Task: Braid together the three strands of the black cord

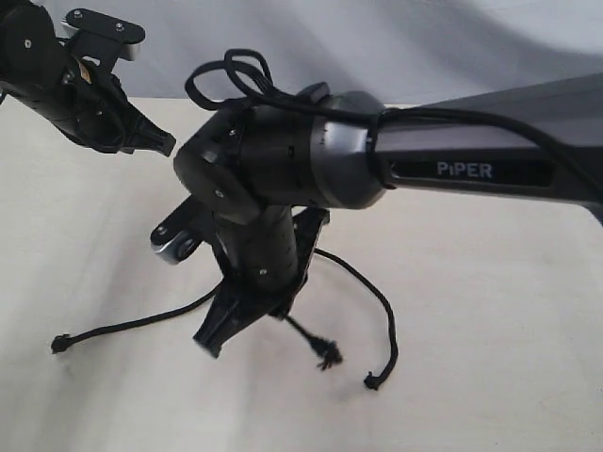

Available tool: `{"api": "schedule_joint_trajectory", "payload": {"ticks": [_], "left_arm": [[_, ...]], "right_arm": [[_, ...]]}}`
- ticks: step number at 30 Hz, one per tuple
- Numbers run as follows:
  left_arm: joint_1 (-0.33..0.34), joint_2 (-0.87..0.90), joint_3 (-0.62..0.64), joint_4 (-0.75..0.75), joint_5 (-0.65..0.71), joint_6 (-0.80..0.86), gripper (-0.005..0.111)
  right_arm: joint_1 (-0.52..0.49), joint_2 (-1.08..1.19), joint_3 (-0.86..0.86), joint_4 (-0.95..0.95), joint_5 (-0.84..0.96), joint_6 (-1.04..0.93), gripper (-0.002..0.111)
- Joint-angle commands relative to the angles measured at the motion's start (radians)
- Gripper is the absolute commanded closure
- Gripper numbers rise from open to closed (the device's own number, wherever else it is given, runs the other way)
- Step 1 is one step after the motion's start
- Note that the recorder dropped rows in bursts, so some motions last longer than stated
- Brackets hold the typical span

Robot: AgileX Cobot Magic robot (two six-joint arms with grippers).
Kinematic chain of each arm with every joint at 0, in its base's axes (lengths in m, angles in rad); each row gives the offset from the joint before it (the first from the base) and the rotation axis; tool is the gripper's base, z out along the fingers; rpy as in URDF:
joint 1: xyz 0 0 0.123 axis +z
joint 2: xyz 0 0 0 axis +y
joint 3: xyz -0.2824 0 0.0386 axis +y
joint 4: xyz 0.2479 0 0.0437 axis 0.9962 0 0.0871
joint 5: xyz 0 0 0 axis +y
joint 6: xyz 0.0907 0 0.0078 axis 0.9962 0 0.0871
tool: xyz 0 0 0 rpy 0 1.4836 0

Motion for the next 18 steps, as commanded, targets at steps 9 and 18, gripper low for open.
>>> {"api": "schedule_joint_trajectory", "payload": {"ticks": [9, 18], "left_arm": [[0.002, -0.005, 0.008, -0.004, 0.000, -0.009, 0.106], [0.002, -0.005, 0.008, -0.004, -0.004, -0.009, 0.106]], "right_arm": [[-0.192, 0.101, -0.030, -0.350, -0.089, 0.039, 0.109], [-0.277, 0.200, -0.030, -0.260, -0.099, 0.031, 0.109]]}}
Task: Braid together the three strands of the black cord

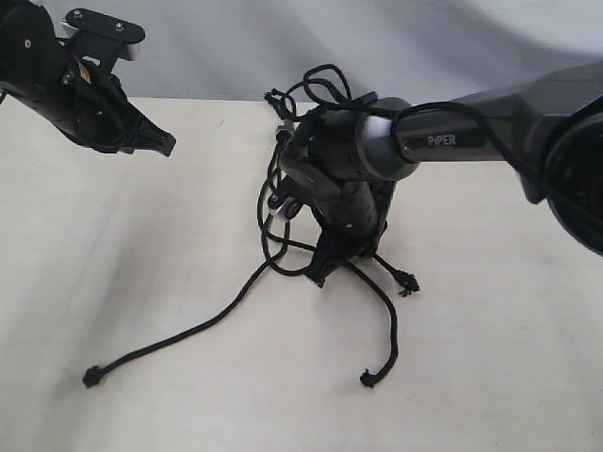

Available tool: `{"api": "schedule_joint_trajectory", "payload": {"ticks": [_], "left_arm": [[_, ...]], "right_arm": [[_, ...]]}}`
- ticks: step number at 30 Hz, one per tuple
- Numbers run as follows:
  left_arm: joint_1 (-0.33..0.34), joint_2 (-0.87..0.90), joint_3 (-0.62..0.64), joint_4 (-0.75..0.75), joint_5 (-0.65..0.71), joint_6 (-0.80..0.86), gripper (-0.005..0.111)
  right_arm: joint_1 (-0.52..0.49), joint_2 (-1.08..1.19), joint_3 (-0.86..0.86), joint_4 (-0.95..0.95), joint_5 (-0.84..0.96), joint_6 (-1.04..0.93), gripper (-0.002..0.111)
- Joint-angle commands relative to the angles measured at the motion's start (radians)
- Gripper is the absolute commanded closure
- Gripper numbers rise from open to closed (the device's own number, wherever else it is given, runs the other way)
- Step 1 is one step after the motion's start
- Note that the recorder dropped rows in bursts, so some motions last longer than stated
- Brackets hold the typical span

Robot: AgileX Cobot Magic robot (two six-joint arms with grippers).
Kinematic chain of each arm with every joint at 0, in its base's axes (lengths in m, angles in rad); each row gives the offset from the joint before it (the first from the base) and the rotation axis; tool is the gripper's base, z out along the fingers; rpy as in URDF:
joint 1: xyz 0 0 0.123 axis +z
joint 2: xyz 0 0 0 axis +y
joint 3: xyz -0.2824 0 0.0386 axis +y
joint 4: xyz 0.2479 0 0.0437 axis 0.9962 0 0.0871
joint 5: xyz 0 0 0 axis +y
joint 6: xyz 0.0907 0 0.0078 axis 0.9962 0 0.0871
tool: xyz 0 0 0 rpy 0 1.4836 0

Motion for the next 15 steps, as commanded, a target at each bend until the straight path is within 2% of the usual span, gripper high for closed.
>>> {"api": "schedule_joint_trajectory", "payload": {"ticks": [1, 3, 7, 10, 15], "left_arm": [[0.002, -0.005, 0.008, -0.004, -0.004, -0.008, 0.106], [0.002, -0.005, 0.008, -0.004, -0.005, -0.008, 0.106], [0.002, -0.005, 0.008, -0.004, -0.006, -0.008, 0.106], [0.002, -0.005, 0.008, -0.004, -0.006, -0.008, 0.106], [0.002, -0.005, 0.008, -0.004, -0.006, -0.008, 0.106]], "right_arm": [[-0.014, 0.010, -0.005, 0.124, 0.002, -0.010, 0.109], [-0.001, 0.009, -0.005, 0.260, 0.004, -0.077, 0.109], [0.066, 0.007, -0.005, 0.602, 0.036, -0.353, 0.109], [0.133, -0.008, -0.005, 0.760, 0.061, -0.514, 0.109], [0.189, -0.085, -0.007, 0.728, 0.061, -0.522, 0.109]]}}
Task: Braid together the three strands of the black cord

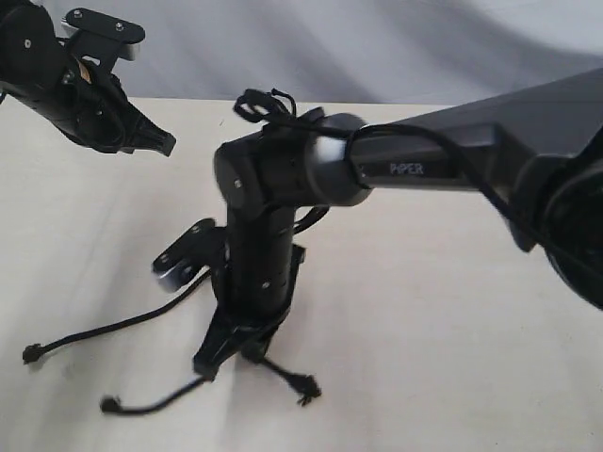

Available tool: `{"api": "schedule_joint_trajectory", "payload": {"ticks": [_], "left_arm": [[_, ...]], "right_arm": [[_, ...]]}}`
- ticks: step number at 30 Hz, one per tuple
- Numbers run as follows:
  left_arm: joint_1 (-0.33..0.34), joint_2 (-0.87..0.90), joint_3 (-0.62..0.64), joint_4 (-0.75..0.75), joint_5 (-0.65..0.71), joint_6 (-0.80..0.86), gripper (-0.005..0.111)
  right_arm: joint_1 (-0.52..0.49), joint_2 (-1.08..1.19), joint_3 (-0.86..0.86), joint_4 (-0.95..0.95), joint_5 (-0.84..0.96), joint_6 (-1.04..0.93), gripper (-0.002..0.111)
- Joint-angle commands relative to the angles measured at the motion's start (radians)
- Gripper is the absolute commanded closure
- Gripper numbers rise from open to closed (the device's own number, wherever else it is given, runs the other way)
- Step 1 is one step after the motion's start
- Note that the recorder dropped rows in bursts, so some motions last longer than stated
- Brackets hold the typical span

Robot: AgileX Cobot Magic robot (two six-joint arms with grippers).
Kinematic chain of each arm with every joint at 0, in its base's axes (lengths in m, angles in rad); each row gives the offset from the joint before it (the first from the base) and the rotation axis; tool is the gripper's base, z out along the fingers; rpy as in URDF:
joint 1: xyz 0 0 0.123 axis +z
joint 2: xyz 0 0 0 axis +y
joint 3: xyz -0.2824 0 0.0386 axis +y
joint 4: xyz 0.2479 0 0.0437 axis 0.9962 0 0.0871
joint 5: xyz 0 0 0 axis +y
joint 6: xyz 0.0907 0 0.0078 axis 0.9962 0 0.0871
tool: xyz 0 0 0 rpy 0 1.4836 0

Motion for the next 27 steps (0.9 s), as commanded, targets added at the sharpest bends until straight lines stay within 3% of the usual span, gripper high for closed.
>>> {"api": "schedule_joint_trajectory", "payload": {"ticks": [1, 9, 17, 20, 22, 24, 27], "left_arm": [[0.002, -0.005, 0.008, -0.004, -0.006, -0.008, 0.106], [0.002, -0.005, 0.008, -0.004, -0.006, -0.008, 0.106], [0.002, -0.005, 0.008, -0.004, -0.008, -0.008, 0.106], [0.002, -0.005, 0.008, -0.004, -0.008, -0.008, 0.106], [0.002, -0.005, 0.008, -0.004, -0.008, -0.008, 0.106], [0.002, -0.005, 0.008, -0.004, -0.008, -0.008, 0.106], [0.002, -0.005, 0.008, -0.022, -0.007, -0.008, 0.106]], "right_arm": [[0.026, -0.074, 0.010, 0.031, 0.009, -0.040, 0.109], [-0.095, -0.143, 0.010, -0.007, -0.007, -0.040, 0.109], [-0.197, -0.059, 0.010, -0.022, 0.041, 0.005, 0.109], [-0.199, -0.027, 0.010, -0.099, 0.036, 0.041, 0.108], [-0.178, -0.013, 0.010, -0.235, 0.027, 0.177, 0.108], [-0.147, 0.001, 0.010, -0.401, 0.019, 0.342, 0.098], [-0.098, 0.018, 0.010, -0.553, 0.012, 0.428, 0.063]]}}
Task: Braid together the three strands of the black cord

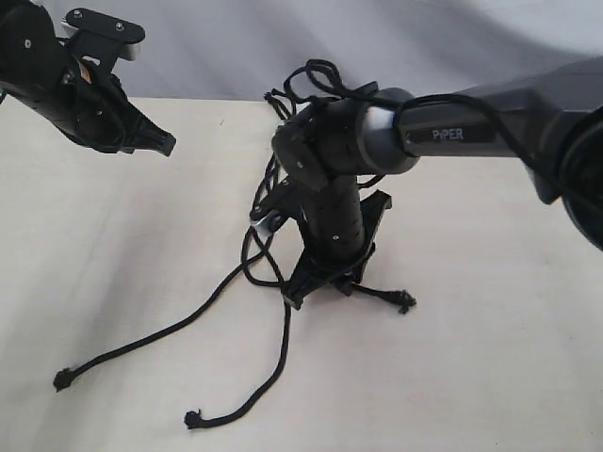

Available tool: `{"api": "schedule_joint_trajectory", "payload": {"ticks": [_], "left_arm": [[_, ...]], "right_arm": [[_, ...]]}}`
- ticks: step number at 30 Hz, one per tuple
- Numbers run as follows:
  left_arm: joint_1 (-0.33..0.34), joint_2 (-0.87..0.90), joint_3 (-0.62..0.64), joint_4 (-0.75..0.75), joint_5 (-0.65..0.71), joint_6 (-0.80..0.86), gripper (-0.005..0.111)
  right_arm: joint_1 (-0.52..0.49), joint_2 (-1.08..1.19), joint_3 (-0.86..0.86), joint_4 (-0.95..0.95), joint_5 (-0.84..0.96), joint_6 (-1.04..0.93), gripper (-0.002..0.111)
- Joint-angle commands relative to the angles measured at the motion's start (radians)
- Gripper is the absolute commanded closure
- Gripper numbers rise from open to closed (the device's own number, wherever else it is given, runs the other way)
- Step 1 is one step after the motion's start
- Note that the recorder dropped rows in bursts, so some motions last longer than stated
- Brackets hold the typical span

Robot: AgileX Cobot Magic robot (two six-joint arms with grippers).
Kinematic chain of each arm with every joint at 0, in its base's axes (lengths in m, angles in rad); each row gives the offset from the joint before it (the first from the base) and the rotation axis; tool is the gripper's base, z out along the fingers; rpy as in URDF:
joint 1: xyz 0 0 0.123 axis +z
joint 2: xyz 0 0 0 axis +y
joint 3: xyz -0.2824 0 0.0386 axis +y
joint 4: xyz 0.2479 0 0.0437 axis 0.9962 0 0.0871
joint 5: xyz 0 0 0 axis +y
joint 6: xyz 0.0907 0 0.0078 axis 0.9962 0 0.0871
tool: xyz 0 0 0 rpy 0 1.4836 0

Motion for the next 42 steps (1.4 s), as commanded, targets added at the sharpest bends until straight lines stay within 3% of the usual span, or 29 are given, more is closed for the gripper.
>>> {"api": "schedule_joint_trajectory", "payload": {"ticks": [1, 4, 10, 14, 20, 25, 27, 29, 33, 35, 42], "left_arm": [[0.002, -0.005, 0.008, -0.019, -0.007, -0.008, 0.106], [0.002, -0.005, 0.008, -0.021, -0.002, -0.008, 0.106], [-0.062, -0.009, 0.005, -0.078, 0.087, 0.014, 0.106], [-0.242, -0.022, 0.002, -0.092, 0.193, 0.014, 0.106], [-0.483, 0.006, 0.068, -0.149, 0.158, -0.014, 0.106], [-0.571, 0.026, 0.082, -0.149, 0.126, -0.059, 0.106], [-0.594, 0.048, 0.082, -0.145, 0.126, -0.090, 0.105], [-0.610, 0.078, 0.082, -0.132, 0.130, -0.106, 0.097], [-0.618, 0.143, 0.082, -0.126, 0.131, -0.136, 0.066], [-0.618, 0.162, 0.082, -0.123, 0.134, -0.168, 0.058], [-0.618, 0.196, 0.086, -0.123, 0.126, -0.181, 0.063]], "right_arm": [[0.042, 0.003, 0.001, -0.119, -0.030, 0.075, 0.053], [0.050, -0.074, 0.001, -0.133, -0.037, 0.048, 0.037], [-0.047, -0.368, 0.001, -0.182, -0.143, 0.131, 0.035], [-0.176, -0.519, 0.098, -0.175, -0.269, 0.188, 0.035], [-0.352, -0.548, 0.389, -0.190, -0.609, 0.190, 0.035], [-0.389, -0.573, 0.388, -0.182, -0.618, 0.192, 0.035], [-0.389, -0.584, 0.388, -0.170, -0.611, 0.192, 0.035], [-0.388, -0.595, 0.388, -0.136, -0.605, 0.192, 0.035], [-0.388, -0.604, 0.388, -0.131, -0.593, 0.183, 0.035], [-0.388, -0.605, 0.388, -0.131, -0.594, 0.183, 0.035], [-0.388, -0.605, 0.388, -0.131, -0.591, 0.183, 0.035]]}}
